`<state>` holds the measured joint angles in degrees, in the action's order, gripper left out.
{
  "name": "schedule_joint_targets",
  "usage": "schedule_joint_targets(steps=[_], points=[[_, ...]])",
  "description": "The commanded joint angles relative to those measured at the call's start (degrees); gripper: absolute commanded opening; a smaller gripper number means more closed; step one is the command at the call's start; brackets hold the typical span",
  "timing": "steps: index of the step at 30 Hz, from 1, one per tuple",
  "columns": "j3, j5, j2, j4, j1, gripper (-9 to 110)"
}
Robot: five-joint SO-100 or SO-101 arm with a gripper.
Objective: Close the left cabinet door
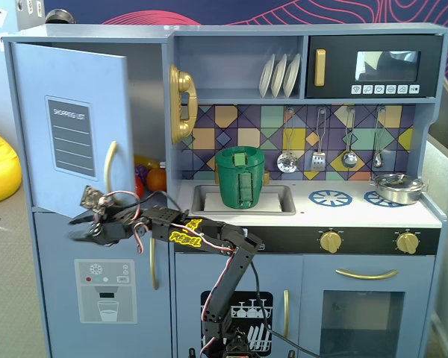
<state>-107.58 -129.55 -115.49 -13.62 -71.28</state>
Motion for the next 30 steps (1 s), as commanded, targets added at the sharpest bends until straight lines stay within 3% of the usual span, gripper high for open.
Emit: schedule_joint_targets(steps=[1,13,19,22,26,30], points=[[-0.62,-1.76,-5.89,2.64,7.29,0],[-6.24,-5.36,-7.82,11.25,24.79,0],[-7.03,-4.22,-7.65,12.57,26.28,0],[-8.70,1.32,-12.30,6.42,22.59,0],[-11.78,13.18,-22.94,-12.74,18.46,0],[-21.01,20.13,-33.75,-21.71,22.32,0]])
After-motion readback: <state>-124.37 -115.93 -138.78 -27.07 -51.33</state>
